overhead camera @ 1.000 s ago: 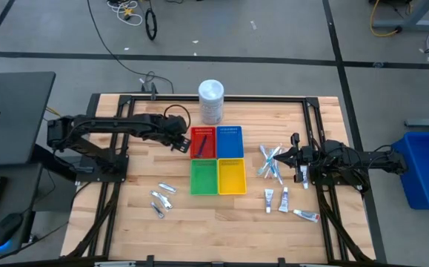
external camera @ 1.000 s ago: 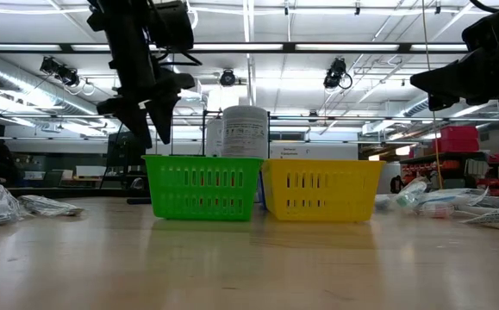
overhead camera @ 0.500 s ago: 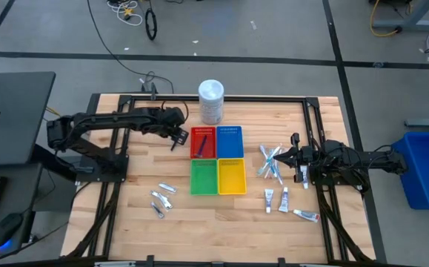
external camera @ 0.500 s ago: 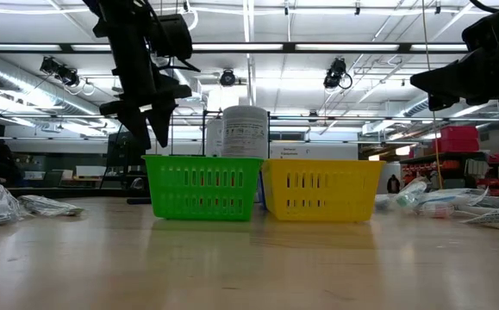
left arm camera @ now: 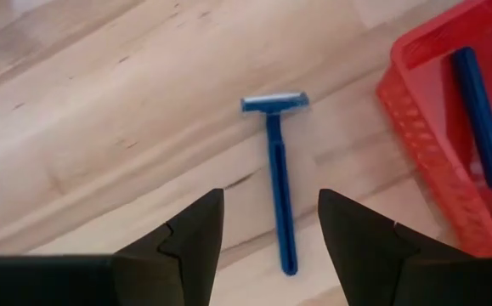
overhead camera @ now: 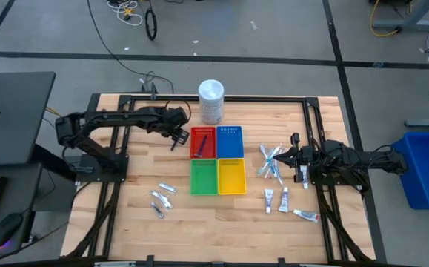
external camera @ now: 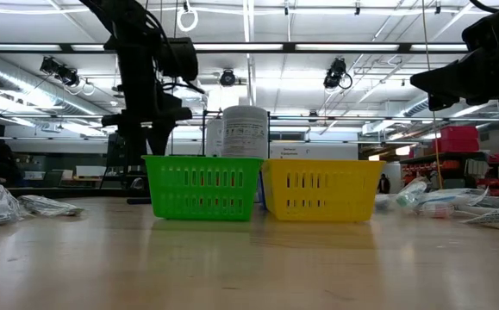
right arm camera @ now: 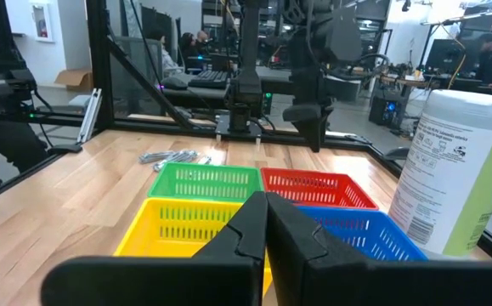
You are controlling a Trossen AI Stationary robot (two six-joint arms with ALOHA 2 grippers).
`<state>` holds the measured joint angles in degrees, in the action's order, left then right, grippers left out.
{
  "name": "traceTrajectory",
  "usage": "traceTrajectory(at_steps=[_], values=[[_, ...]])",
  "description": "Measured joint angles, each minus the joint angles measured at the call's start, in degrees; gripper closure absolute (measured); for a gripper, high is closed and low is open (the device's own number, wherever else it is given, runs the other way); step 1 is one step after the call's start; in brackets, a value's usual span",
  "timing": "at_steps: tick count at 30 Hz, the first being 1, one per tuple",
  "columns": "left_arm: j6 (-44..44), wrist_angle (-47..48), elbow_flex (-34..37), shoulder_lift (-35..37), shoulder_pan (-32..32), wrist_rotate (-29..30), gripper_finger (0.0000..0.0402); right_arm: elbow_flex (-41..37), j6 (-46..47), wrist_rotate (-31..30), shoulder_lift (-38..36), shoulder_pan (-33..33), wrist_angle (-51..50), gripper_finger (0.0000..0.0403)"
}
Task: Pick & Place Travel size toiletries
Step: Put the blue razor into the red bin
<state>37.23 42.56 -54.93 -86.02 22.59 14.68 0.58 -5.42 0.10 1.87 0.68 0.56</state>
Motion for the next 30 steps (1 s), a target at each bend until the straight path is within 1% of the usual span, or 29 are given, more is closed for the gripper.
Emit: traceTrajectory(at_steps=[3, 5, 9, 13, 22, 26, 30], values=[[-0.17, 0.12, 0.27, -0.56, 0.09, -0.22, 0.0201, 0.00, -0.01, 0.00, 0.00, 0.01, 0.01, 0.0389], [-0.08, -2.21, 0.88, -1.08, 0.07, -0.44, 0.0201, 0.00, 0.00, 0.01, 0.00, 0.01, 0.08, 0.0390], [1.37, -5.79, 4.76, -1.20, -0.09, -3.07, 0.0201, 0.00, 0.00, 0.01, 0.02, 0.01, 0.08, 0.0389], [3.06, -7.94, 7.41, -1.18, -0.37, -3.00, 0.0201, 0.00, -0.01, 0.06, 0.02, -0.01, 0.04, 0.0390], [2.71, -14.04, 11.68, -1.18, -0.61, -3.50, 0.0201, 0.00, 0.01, -0.02, 0.02, -0.01, 0.02, 0.0390], [-0.15, -17.56, 12.67, -1.18, -1.64, -2.69, 0.0201, 0.00, 0.00, -0.02, 0.02, 0.00, 0.01, 0.0390], [-2.09, -19.00, 12.85, -1.98, -2.67, -0.44, 0.0201, -0.01, 0.01, 0.00, 0.02, 0.00, 0.01, 0.0389]])
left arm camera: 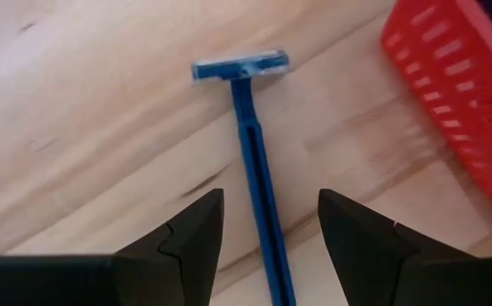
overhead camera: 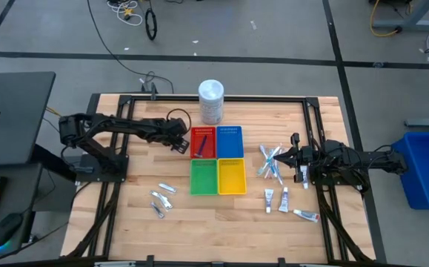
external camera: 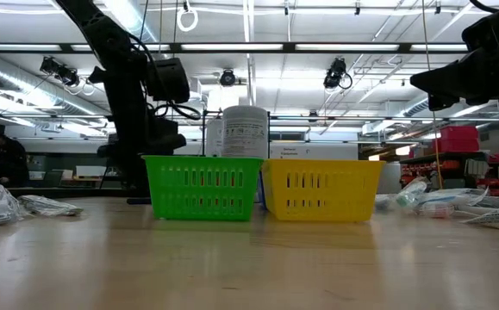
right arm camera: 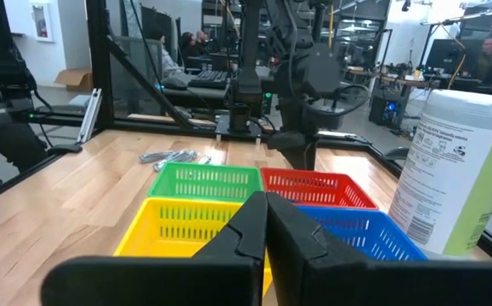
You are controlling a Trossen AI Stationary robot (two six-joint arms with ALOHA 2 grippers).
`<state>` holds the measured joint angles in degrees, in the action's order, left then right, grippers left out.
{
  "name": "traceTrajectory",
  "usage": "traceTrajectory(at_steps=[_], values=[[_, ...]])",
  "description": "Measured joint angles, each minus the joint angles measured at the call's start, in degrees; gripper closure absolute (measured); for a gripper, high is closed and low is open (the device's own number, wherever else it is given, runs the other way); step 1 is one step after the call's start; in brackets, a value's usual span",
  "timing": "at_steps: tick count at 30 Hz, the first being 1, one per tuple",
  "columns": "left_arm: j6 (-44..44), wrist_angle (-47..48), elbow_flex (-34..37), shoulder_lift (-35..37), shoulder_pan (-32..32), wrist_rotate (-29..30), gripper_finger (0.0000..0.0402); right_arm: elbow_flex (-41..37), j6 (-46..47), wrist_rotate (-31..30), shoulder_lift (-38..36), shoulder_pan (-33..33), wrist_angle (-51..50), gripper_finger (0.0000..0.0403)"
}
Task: Pick & Place Travel size toiletries
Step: Put the blue razor into the red bin
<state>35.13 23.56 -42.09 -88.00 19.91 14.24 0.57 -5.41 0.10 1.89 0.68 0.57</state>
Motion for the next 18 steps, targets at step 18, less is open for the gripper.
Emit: traceTrajectory(at_steps=[18], values=[[0.98, -1.28, -0.11, -3.76, -0.71, -0.11, 0.0236, 0.01, 0.00, 0.00, 0.00, -0.01, -0.02, 0.0389]])
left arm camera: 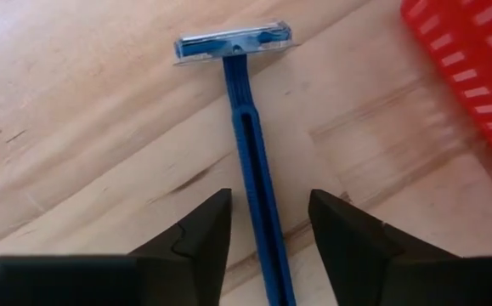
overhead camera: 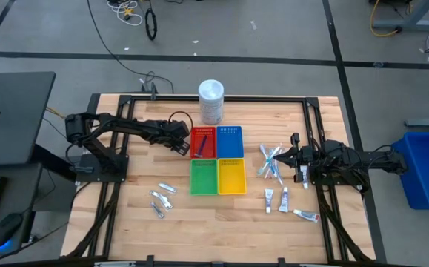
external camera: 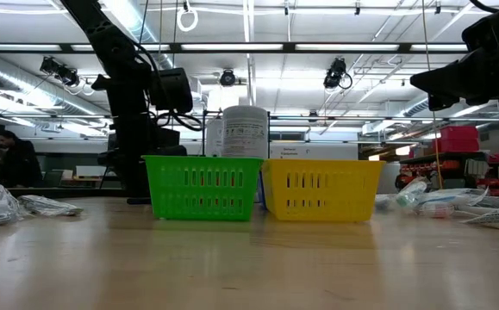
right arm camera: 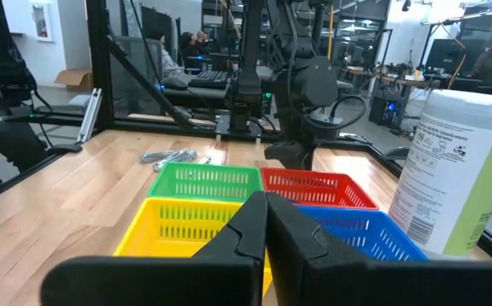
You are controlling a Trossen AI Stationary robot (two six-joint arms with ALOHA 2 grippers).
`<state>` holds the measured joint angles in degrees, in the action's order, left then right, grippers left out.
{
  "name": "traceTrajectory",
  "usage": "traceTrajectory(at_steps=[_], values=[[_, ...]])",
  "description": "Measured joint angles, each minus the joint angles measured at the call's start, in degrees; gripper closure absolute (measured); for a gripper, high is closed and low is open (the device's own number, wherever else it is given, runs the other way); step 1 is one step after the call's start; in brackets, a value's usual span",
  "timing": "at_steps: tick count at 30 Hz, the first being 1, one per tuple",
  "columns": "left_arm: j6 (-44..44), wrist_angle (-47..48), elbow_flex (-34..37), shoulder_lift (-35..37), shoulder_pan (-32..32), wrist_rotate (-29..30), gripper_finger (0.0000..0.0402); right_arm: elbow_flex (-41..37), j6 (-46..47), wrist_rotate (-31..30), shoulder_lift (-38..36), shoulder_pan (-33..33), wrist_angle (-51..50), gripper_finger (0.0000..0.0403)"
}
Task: Pick & Place Travel size toiletries
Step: Put the blue razor into the red bin
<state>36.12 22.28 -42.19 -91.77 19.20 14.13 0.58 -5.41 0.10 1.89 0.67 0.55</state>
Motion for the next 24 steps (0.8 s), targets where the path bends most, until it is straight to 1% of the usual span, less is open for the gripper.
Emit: traceTrajectory(at_steps=[7, 12, 19, 24], values=[[0.65, -0.27, 0.00, -0.04, -0.02, -0.23, 0.0293, 0.00, -0.02, 0.00, 0.00, 0.02, -0.01, 0.0389], [0.82, -0.46, 0.04, -0.07, -0.02, -0.15, 0.0323, 0.00, 0.00, 0.00, 0.00, 0.00, 0.01, 0.0389], [0.81, -0.45, 0.04, -0.07, 0.00, 0.01, 0.0347, 0.00, -0.02, 0.00, 0.00, 0.02, 0.01, 0.0390], [1.07, -0.44, 0.04, -0.07, 0.00, 0.02, 0.0349, 0.00, 0.00, 0.00, 0.00, 0.00, 0.01, 0.0390]])
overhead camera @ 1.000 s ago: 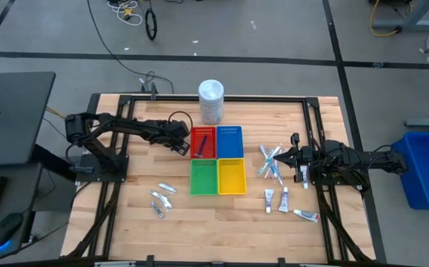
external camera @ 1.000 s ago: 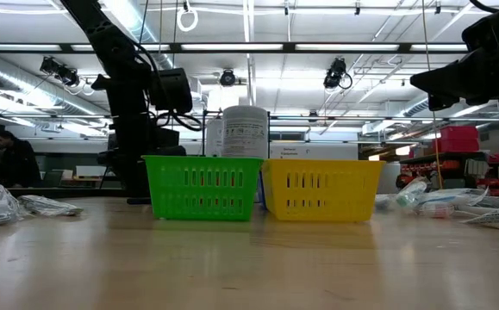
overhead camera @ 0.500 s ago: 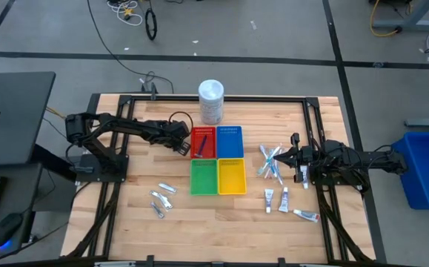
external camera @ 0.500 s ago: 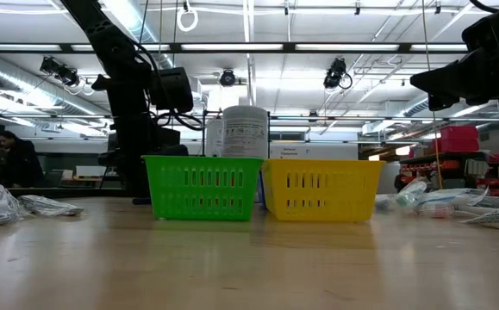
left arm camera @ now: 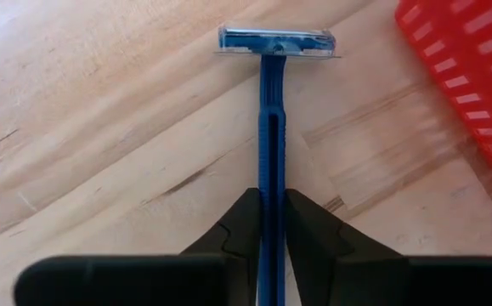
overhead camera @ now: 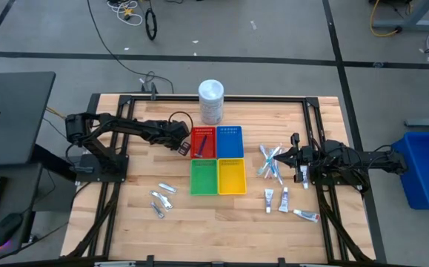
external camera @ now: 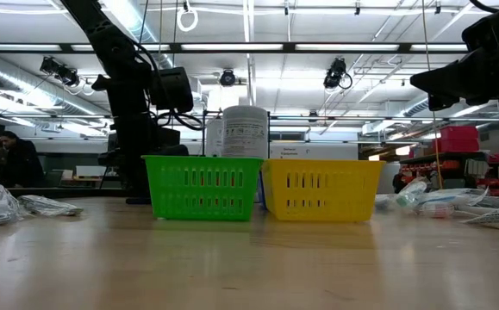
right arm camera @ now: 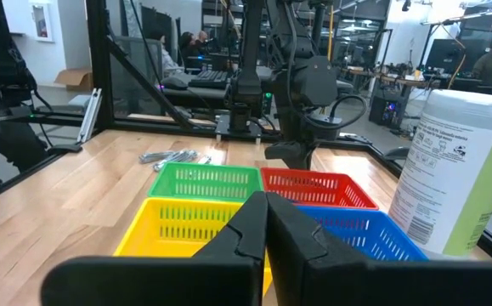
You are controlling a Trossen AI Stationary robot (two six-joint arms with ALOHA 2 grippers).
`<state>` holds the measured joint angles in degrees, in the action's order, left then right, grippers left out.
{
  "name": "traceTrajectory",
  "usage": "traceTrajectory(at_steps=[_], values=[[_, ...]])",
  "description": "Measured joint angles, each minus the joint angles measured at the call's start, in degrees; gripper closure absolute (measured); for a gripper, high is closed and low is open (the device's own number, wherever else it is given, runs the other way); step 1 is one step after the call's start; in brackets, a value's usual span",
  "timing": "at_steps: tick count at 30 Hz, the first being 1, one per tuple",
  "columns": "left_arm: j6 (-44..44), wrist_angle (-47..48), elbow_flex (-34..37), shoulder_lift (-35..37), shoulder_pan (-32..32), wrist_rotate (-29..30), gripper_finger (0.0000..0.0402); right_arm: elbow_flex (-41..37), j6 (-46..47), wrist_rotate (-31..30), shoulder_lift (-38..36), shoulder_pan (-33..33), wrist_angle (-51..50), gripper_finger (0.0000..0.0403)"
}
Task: Pick & Place Travel size toiletries
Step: Put the blue razor into the red bin
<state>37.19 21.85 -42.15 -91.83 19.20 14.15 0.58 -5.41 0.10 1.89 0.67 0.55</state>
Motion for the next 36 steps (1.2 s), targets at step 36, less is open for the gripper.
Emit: traceTrajectory(at_steps=[36], values=[[8.47, 13.61, -3.99, 16.78, -3.62, -1.60, 0.0356, -0.01, -0.01, -0.02, 0.02, 0.01, 0.03, 0.0390]])
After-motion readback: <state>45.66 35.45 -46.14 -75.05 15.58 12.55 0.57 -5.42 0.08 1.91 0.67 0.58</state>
